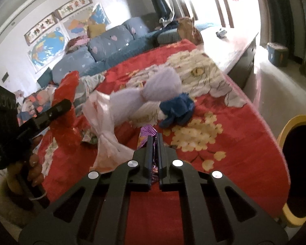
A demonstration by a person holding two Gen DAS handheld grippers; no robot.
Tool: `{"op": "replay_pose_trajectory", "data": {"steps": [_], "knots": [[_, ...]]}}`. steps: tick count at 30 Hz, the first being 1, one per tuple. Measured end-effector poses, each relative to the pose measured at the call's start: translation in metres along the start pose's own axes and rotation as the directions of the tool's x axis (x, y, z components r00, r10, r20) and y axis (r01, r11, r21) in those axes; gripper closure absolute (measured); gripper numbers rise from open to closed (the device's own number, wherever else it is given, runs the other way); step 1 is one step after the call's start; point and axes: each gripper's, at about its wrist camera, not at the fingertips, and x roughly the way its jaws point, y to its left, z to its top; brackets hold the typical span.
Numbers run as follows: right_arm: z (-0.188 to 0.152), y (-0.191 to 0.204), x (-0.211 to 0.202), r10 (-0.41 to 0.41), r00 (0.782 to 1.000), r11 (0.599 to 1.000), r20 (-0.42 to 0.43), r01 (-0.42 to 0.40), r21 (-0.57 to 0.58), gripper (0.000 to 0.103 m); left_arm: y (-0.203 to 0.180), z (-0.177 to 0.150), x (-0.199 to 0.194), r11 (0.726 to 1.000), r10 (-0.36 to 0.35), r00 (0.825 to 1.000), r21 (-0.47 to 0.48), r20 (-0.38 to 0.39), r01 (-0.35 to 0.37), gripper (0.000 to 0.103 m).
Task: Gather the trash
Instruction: 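Carry the purple wrapper and red bag over the yellow-rimmed bin with both tools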
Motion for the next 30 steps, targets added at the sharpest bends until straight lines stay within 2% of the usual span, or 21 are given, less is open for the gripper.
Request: {"op": "replay_pose_trajectory", "data": {"steps": [14,22,30], "knots": [[0.023,-0.036,-0.042,-0.082,0.988,0.995,0.130,0.074,0.065,0.102,-0.057,0.014,0.005,0.991,-0.115,0.993,0.068,0.016,0.114,0.062],[0.026,-0.066,-0.064,-0.153,0.969,0.983,0.194,0.130,0.127,0.102,-0.098,0.008,0.024,0.977,-0.174,0.984,0.118,-0.029,0.176,0.062],[0.026,-0.108,-0.086,-0.244,0.944,0.954,0.224,0.193,0.227,0.102,-0.137,-0.006,0.045,0.960,-0.226,0.970,0.153,-0.086,0.237,0.062]]}}
